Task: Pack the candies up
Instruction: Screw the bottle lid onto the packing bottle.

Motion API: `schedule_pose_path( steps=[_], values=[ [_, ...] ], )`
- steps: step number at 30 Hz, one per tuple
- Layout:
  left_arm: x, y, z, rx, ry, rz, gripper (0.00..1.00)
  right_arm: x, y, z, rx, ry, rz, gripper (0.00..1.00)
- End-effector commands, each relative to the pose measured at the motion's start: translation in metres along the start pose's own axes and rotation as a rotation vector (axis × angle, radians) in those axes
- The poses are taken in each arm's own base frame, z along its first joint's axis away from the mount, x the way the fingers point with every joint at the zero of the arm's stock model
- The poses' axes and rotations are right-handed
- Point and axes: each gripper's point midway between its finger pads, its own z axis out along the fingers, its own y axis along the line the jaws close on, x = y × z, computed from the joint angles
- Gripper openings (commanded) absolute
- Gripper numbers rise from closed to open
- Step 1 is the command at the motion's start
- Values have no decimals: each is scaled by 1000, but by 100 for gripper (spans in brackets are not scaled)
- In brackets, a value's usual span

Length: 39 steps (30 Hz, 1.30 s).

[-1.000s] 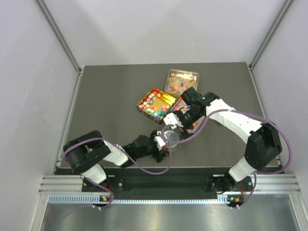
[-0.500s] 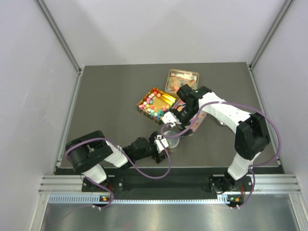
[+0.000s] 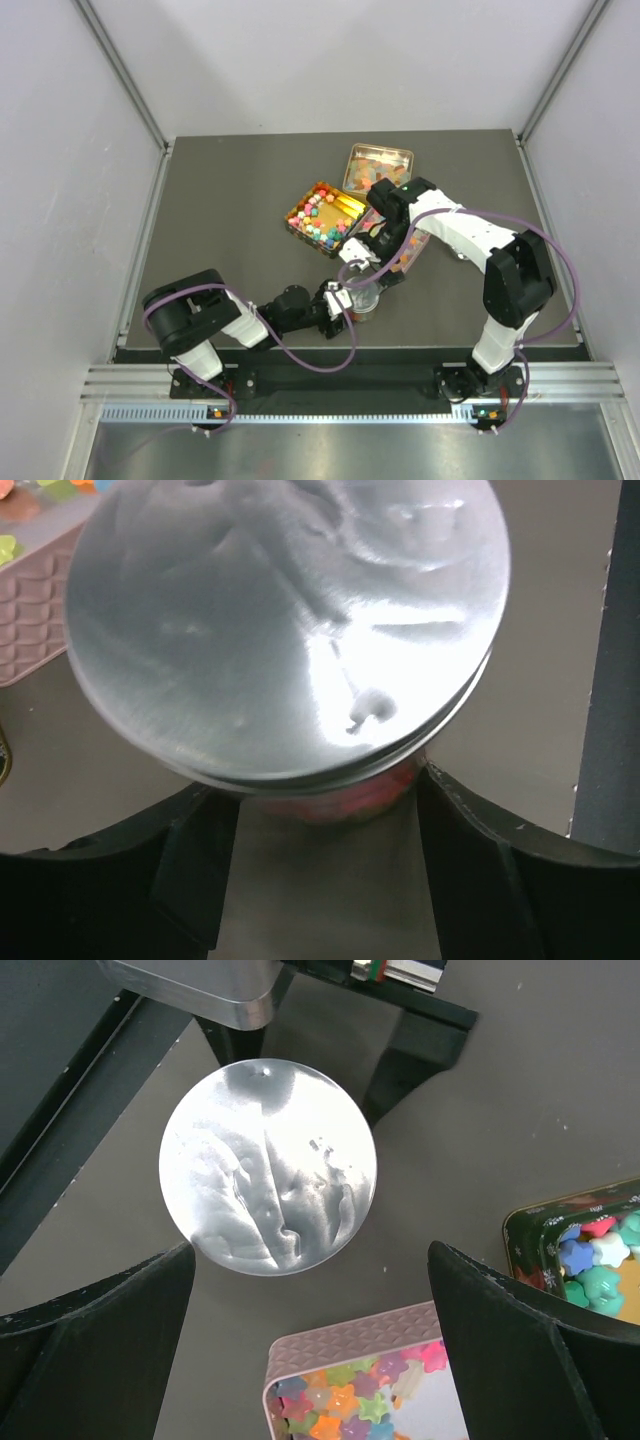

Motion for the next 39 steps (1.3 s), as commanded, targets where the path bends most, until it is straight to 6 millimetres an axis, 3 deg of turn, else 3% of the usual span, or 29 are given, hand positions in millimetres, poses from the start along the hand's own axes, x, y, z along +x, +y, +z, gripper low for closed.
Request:
schedule_pose_path(
  steps=[1,2,4,20,23,25,30,34,35,39],
  values=[
    [-13,-9,9,55,-36,-20,65,-13,2,-6,6,-30,-40,100],
    [-14,-10,11,58,-36,-33,68,-10,2,-5,7,-19,-34,100],
    [-13,-12,12,70,-32,-45,99,-5,-3,-4,24,-3,-26,100],
    [-20,-25,33,122,-46,-122,99,10,-4,4,51,30,61,100],
    [-16,-23,31,108,-37,-116,91,11,-5,3,57,37,60,100],
    [-16,-21,31,101,-39,-116,80,10,-5,2,60,43,57,100],
    [-11,-19,24,84,-24,-94,72,11,-16,-17,120,73,49,100],
    [-4,-21,24,94,2,-79,65,4,-12,-29,120,79,-25,100],
    [-4,-20,25,92,7,-77,59,0,-5,-30,106,71,-36,100],
    [-1,-18,25,83,20,-63,57,-5,5,-23,85,66,-140,100]
  ],
)
